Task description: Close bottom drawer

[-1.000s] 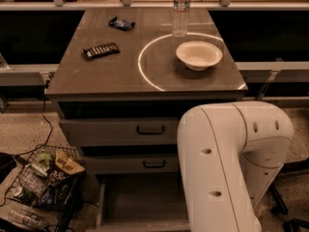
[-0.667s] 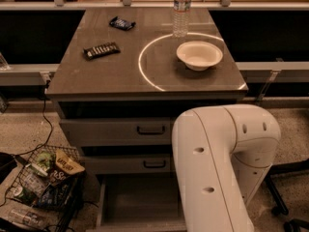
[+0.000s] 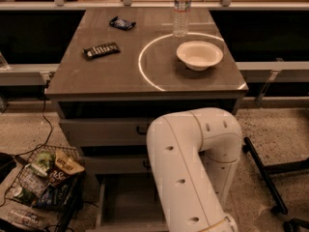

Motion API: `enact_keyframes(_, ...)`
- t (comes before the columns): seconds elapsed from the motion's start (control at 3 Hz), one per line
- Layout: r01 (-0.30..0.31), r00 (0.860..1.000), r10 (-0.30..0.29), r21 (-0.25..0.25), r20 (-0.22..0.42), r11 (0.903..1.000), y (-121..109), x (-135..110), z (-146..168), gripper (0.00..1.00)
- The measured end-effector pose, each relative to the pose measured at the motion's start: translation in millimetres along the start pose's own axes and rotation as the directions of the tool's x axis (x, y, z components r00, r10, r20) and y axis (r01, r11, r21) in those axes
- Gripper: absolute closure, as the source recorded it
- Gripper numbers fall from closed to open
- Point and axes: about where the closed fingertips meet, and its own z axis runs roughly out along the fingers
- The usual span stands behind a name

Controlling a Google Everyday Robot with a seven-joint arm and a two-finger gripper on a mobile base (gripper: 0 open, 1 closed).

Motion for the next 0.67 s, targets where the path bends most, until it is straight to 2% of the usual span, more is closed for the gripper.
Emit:
enact_keyframes(0.33, 0.038, 0.999, -0.038, -0.013, -0.014, 0.9992, 6.5, -11.7, 18.8, 1.00)
enact_keyframes(0.67, 0.055, 0.999, -0.055, -0.029, 0.002, 0.9981, 12.3, -23.8, 39.5, 1.00)
